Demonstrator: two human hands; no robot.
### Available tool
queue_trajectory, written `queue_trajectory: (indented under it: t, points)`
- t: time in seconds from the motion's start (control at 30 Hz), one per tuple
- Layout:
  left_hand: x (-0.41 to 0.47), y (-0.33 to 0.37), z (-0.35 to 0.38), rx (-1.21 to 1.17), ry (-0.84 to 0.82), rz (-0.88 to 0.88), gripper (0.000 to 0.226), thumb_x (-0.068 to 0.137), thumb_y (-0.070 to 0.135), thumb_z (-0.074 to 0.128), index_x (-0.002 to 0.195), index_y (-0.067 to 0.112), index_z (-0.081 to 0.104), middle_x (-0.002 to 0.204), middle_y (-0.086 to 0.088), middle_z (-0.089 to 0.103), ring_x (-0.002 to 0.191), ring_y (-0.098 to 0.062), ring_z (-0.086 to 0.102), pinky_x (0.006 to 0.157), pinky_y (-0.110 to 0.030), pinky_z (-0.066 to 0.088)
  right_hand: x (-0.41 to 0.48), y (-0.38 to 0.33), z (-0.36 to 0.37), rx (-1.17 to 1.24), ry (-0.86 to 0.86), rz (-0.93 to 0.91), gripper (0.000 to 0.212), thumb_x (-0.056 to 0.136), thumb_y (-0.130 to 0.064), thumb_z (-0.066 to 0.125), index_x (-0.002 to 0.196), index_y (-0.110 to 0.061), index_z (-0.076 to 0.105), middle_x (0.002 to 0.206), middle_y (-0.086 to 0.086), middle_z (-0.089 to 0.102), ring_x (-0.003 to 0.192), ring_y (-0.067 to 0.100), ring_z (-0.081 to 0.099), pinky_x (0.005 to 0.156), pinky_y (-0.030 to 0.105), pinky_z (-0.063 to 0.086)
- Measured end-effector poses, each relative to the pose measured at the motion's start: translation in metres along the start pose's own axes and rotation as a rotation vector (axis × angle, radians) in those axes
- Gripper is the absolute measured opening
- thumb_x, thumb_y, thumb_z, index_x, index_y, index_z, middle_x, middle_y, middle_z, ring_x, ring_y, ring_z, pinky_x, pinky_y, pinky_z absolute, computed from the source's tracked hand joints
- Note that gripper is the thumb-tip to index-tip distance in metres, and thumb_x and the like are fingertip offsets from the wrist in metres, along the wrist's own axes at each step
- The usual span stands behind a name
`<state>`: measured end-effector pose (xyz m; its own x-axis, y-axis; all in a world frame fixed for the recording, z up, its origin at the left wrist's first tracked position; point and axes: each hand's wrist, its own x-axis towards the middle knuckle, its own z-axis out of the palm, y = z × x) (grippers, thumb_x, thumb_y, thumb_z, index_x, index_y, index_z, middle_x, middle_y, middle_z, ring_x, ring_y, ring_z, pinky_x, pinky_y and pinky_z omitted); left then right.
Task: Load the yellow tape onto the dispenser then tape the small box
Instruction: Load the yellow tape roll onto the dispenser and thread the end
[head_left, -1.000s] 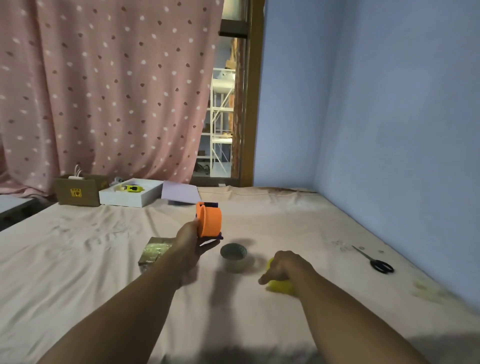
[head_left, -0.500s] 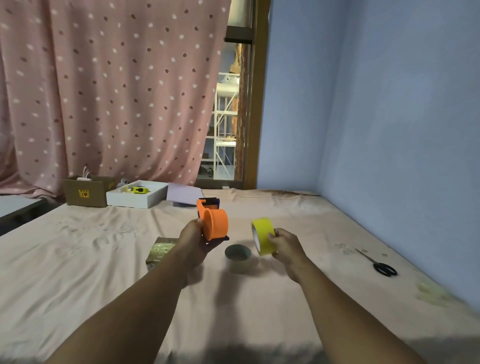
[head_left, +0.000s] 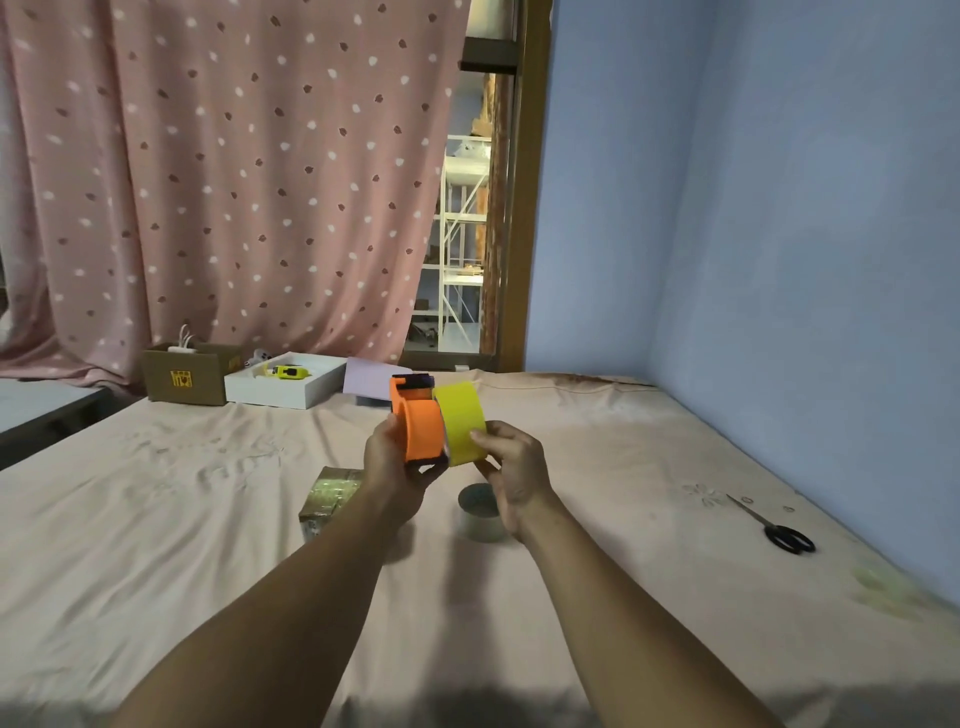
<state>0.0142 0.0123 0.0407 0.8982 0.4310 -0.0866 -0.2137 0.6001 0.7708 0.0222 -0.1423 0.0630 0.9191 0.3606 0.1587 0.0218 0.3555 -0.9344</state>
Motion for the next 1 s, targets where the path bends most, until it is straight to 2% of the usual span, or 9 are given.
queue_trajectory:
  t: [0.13,0.23,0.3,0.43,0.63,0.73,0.8,0.93,1.0]
  points:
    - [-0.001,0.002,-0.002,-0.034,0.024,0.023,0.038,0.099,0.040,0.047,0.126,0.019,0.065,0.122,-0.016,0.068,0.110,-0.038,0.063,0.100,-0.054,0.050,0.005,0.002,0.007,0.075,0.000,0.009,0.010,0.088,-0.006,0.064,0.083,-0.009,0.073,0.086,0.009,0.071,0.094,0.025,0.062,0.099,0.045,0.049]
    - [-0.002,0.001,0.000,-0.020,0.003,0.078,0.035,0.100,0.036,0.041,0.105,0.018,0.070,0.104,-0.015,0.068,0.090,-0.031,0.063,0.079,-0.039,0.048,0.006,0.003,0.009,0.054,-0.058,0.018,0.014,0.080,-0.017,0.068,0.091,-0.009,0.073,0.097,0.012,0.071,0.102,0.027,0.063,0.097,0.044,0.051]
    - [-0.002,0.001,0.002,-0.021,-0.016,0.085,0.037,0.102,0.036,0.038,0.105,0.018,0.070,0.097,-0.014,0.070,0.084,-0.029,0.064,0.071,-0.037,0.047,0.003,0.003,0.008,0.028,-0.086,0.010,0.009,0.086,-0.012,0.066,0.091,-0.009,0.073,0.096,0.011,0.072,0.101,0.026,0.063,0.092,0.037,0.050]
    - [0.000,0.001,0.004,-0.023,-0.130,0.136,0.043,0.105,0.045,0.035,0.122,0.025,0.070,0.106,-0.009,0.077,0.090,-0.025,0.073,0.076,-0.038,0.058,-0.001,0.006,0.003,-0.041,-0.126,-0.006,0.011,0.090,-0.004,0.063,0.090,-0.009,0.073,0.093,0.011,0.071,0.098,0.027,0.063,0.087,0.033,0.049]
    - [-0.002,-0.002,0.001,0.039,-0.093,0.047,0.055,0.101,0.059,0.039,0.135,0.022,0.063,0.121,-0.016,0.071,0.104,-0.033,0.067,0.083,-0.044,0.058,-0.001,0.004,0.003,-0.010,-0.122,0.020,0.013,0.072,-0.018,0.067,0.082,-0.013,0.073,0.091,0.010,0.070,0.098,0.028,0.062,0.090,0.036,0.050]
    - [0.001,0.000,-0.002,0.137,-0.085,0.155,0.050,0.100,0.060,0.040,0.130,0.027,0.062,0.120,-0.014,0.071,0.097,-0.029,0.070,0.074,-0.041,0.058,-0.001,0.002,0.005,-0.030,-0.128,0.028,0.018,0.073,-0.020,0.067,0.087,-0.012,0.073,0.098,0.011,0.072,0.105,0.030,0.064,0.097,0.040,0.050]
    - [0.002,0.002,-0.005,0.197,-0.091,0.181,0.052,0.098,0.063,0.042,0.131,0.028,0.061,0.122,-0.016,0.069,0.094,-0.029,0.068,0.072,-0.039,0.055,-0.002,0.001,0.005,-0.002,-0.134,0.044,0.019,0.074,-0.020,0.065,0.089,-0.011,0.072,0.099,0.011,0.071,0.104,0.029,0.064,0.094,0.039,0.050]
    - [0.003,0.005,-0.012,0.233,-0.031,0.053,0.058,0.092,0.071,0.048,0.124,0.025,0.061,0.114,-0.017,0.066,0.085,-0.027,0.061,0.074,-0.038,0.050,0.000,-0.001,0.002,0.137,-0.131,0.092,0.014,0.087,-0.010,0.059,0.096,-0.007,0.070,0.099,0.015,0.067,0.100,0.030,0.060,0.095,0.045,0.049]
    - [0.005,0.008,-0.015,0.250,-0.023,-0.023,0.066,0.089,0.075,0.048,0.124,0.020,0.062,0.106,-0.014,0.065,0.077,-0.026,0.057,0.071,-0.037,0.050,0.001,-0.002,0.001,0.166,-0.151,0.095,0.018,0.081,-0.012,0.062,0.097,-0.007,0.070,0.099,0.016,0.067,0.099,0.030,0.060,0.093,0.045,0.050]
